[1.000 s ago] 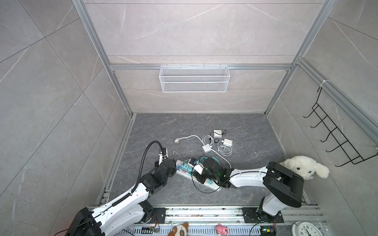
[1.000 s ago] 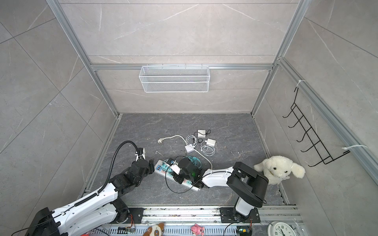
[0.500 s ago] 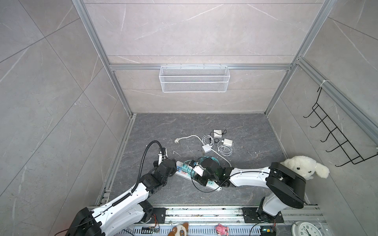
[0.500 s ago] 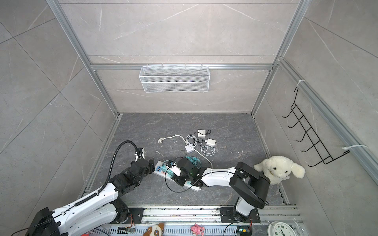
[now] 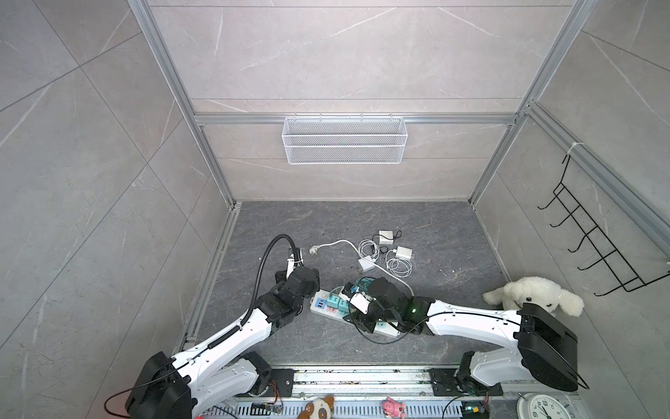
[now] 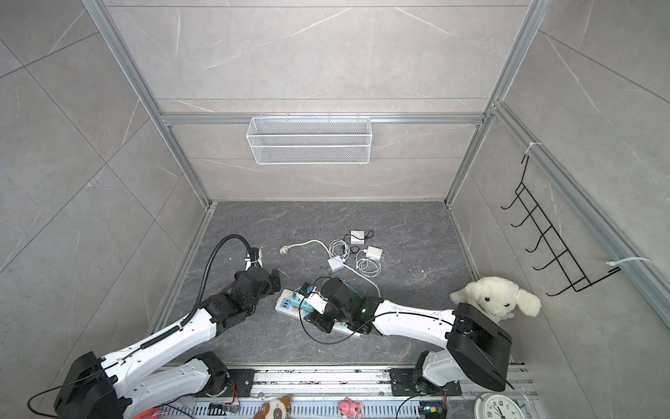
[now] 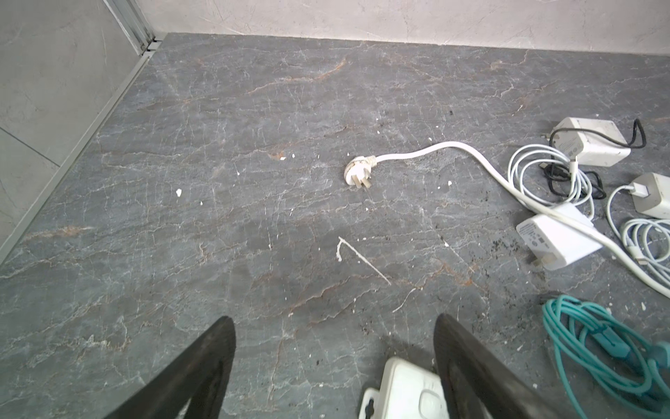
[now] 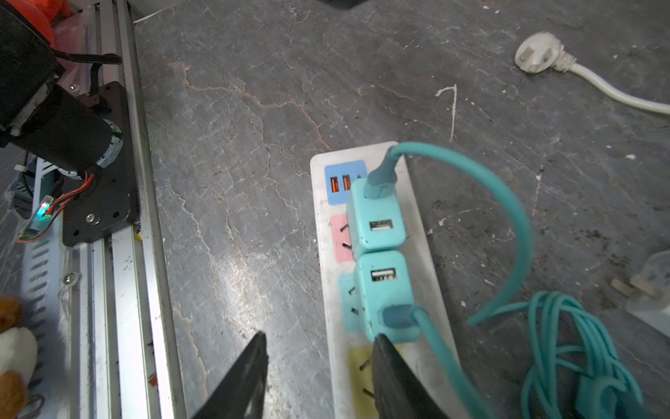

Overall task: Insert the plug
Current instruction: 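Open the right gripper and lift it off the plugged charger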

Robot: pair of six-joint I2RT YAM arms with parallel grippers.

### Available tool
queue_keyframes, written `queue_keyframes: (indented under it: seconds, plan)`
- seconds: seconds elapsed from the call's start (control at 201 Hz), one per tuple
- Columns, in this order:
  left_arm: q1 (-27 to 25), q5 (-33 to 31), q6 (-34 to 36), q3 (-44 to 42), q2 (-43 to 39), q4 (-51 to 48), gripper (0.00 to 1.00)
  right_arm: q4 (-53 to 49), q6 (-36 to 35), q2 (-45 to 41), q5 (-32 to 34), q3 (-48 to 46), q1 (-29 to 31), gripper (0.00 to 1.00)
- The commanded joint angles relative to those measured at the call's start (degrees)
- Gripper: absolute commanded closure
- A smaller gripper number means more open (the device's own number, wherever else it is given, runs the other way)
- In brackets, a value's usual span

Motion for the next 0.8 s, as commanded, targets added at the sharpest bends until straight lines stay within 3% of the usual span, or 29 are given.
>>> queue_keyframes:
  seconds: [0.0, 0.154, 0.348, 0.418, 0.548, 0.791]
  plan:
    - [1.1, 0.3, 2.5, 3.8, 1.8, 0.2, 0.11, -1.8, 0.8, -1.5, -0.4, -1.2, 0.2, 0.51]
    - [1.2, 1.6, 2.6, 6.5, 4.8, -1.1, 0.11, -8.5, -0.8, 0.4, 1.0, 1.9, 0.1, 0.52]
    - [1.2, 2.7, 2.3, 8.0, 6.5, -2.3, 0.11, -18.4, -2.2, 5.6, -10.6, 8.4, -0.4, 0.51]
    - [1.2, 2.9, 2.4, 7.9, 6.0, -2.3, 0.11, -18.7, -1.5, 6.8, -6.1, 9.5, -0.5, 0.51]
    - [1.2, 3.2, 2.3, 6.9, 4.6, -1.7, 0.1, -11.7, -1.6, 3.7, -3.9, 6.4, -0.6, 0.51]
    - [1.2, 4.3, 3.4, 8.0, 5.1, -1.7, 0.1, -14.6, -2.1, 0.5, -17.7, 9.2, -2.3, 0.52]
